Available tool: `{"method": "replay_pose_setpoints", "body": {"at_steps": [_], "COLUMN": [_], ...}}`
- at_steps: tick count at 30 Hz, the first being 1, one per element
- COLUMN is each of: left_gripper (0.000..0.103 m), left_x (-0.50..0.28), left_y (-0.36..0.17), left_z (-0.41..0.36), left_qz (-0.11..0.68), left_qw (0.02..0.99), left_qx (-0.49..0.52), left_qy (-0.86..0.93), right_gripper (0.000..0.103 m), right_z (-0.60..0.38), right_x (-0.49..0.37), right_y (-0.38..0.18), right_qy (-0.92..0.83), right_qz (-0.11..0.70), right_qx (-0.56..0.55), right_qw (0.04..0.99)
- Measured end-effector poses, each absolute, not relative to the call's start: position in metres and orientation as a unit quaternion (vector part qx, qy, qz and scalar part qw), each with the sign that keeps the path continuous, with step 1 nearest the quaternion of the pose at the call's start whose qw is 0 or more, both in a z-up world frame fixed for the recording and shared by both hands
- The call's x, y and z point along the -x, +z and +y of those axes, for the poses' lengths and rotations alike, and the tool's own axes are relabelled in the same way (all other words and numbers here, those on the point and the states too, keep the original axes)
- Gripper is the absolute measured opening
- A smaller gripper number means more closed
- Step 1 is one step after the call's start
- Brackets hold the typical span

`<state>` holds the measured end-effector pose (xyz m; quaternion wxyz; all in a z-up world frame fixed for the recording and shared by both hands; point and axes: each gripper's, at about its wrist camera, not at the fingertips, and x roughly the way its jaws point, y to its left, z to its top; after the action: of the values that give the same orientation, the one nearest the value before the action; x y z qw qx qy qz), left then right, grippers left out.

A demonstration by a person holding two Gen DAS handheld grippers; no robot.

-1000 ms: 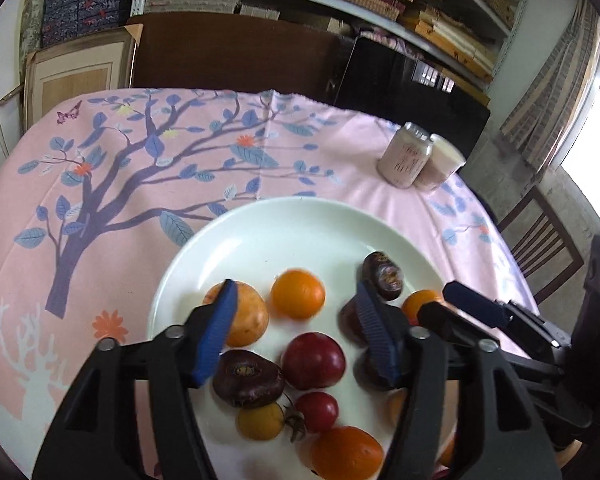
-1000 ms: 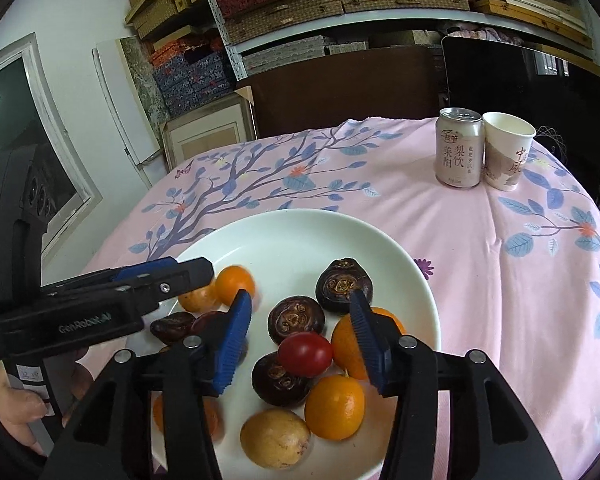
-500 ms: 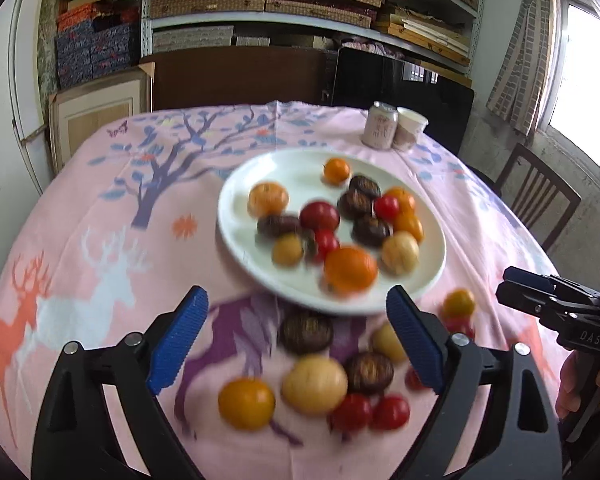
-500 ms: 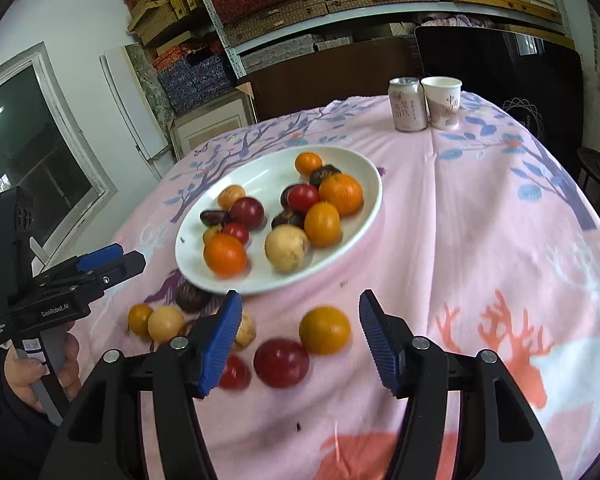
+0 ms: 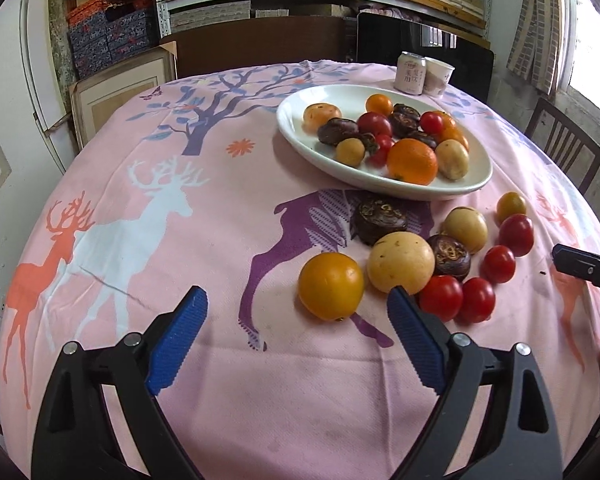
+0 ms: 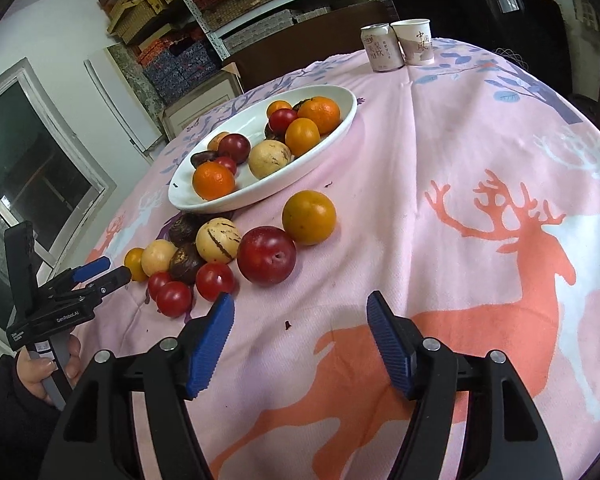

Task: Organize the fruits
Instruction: 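Grasp an orange round fruit with the left gripper, then grasp a large red plum with the right gripper while the left gripper holds the orange fruit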

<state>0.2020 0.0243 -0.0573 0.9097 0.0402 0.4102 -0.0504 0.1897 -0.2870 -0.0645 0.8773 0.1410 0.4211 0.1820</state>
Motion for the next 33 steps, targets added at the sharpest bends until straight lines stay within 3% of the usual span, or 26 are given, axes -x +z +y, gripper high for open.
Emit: {"method": "replay_pose_setpoints", "body": {"at_steps": [7, 13, 22, 28, 33], "left_gripper": [0.067, 0.036, 0.036, 0.036, 0.036], "left_x": [-0.223, -0.226, -0.215, -0.214, -0.212], "left_y": [-0.065, -0.075, -0.055, -0.054, -0.054], "left_z": [0.016, 0.002, 0.036, 0.035, 0.037], "left_qz": [0.422, 0.435, 0.382, 0.382, 0.381], "left_qw": [0.904, 0.894, 0.921, 0.921, 0.921], "left_qx": [-0.053, -0.071, 0.021, 0.019, 0.022], "left_qy": [-0.048, -0.084, -0.068, -0.072, -0.075], "right_gripper": [0.069, 0.069, 0.069, 0.068, 0.06], "right_z": [-0.288, -0.288, -0.276, -0.253, -0.243], "right_x": [-0.189, -0.189, -0.192, -0.212, -0.229], "right_y": [-0.064, -0.064, -0.063, -0.061, -0.064], "right_qy": [0.187, 0.188, 0.175, 0.159, 0.134], "right_qz": [0.419, 0.419, 0.43, 0.44, 0.446], "right_qx": [-0.145, -0.143, -0.114, -0.097, -0.089], "right_qw": [0.877, 0.877, 0.879, 0.878, 0.88]}}
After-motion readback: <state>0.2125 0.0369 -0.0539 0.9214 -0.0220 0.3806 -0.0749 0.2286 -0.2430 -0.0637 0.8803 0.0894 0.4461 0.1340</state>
